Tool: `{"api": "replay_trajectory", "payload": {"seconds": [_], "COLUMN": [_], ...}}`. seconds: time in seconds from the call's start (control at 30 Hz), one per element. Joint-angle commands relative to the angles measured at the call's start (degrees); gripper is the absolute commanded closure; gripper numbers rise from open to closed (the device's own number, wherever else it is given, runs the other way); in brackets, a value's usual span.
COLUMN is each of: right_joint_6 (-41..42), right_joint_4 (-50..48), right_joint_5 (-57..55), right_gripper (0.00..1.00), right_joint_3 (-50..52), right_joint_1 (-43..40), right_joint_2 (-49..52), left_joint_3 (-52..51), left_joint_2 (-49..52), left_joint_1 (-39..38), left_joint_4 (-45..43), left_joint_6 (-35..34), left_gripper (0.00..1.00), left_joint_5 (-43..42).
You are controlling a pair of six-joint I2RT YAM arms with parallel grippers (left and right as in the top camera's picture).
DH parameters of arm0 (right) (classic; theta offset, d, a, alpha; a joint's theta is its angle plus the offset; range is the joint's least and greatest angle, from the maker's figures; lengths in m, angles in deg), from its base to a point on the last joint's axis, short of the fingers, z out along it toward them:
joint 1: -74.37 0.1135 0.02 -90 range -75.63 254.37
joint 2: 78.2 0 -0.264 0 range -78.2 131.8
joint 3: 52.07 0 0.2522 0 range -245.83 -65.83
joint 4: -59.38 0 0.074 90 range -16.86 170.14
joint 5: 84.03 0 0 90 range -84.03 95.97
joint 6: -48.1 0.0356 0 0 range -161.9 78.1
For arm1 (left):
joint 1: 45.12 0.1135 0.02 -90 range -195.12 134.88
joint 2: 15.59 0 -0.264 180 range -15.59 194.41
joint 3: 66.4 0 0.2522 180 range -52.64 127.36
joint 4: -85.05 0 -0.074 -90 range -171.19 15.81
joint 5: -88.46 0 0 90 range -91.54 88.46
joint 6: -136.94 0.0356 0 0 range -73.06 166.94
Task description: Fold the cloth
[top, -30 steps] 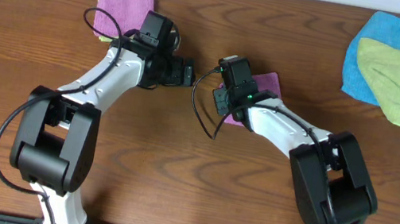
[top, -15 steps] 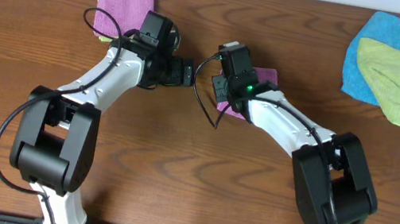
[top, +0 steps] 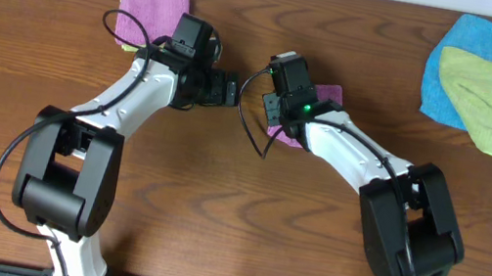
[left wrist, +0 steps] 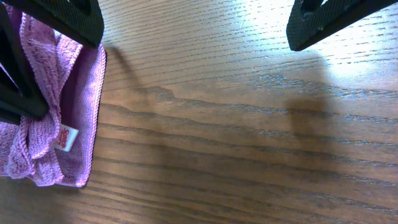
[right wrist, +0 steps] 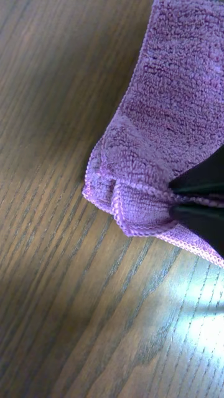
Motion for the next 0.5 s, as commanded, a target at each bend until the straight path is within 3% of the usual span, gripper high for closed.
{"api": "replay_trajectory", "payload": {"seconds": [0.0, 0.07, 0.13, 0.27, 0.3, 0.47], "right_joint_6": [0.5, 0.5, 0.6, 2.8, 3.4, 6.4], "right_joint_4": [0.1, 0.0, -0.5, -2.5, -3.2, -4.3], "right_joint_5": [-0.9, -0.2, 1.4, 2.4, 2.6, 4.2], "right_gripper": [0.97, 0.93, 0.79, 0.26, 0.22, 0.26], "right_joint_3": [-1.2, -1.2, -1.2, -1.2, -1.2, -1.2], "right_joint_1": [0.3, 0.3, 0.3, 0.3, 0.3, 0.3], "right_joint_2": [0.4, 0.4, 0.4, 0.4, 0.4, 0.5], "left_joint_3": [0.9, 0.9, 0.9, 0.9, 0.9, 0.9], "left_joint_2": [-1.7, -1.7, -1.7, -1.7, -1.7, -1.7], "left_joint_1": [0.1, 0.1, 0.1, 0.1, 0.1, 0.1], "left_joint_4": [0.1, 0.1, 0.1, 0.1, 0.1, 0.1], "left_joint_6": [0.2, 0.2, 0.2, 0.2, 0.3, 1.2], "left_gripper": [0.05, 0.05, 0.05, 0.05, 0.05, 0.05], "left_joint_5": [0.2, 0.2, 0.2, 0.2, 0.2, 0.2]}}
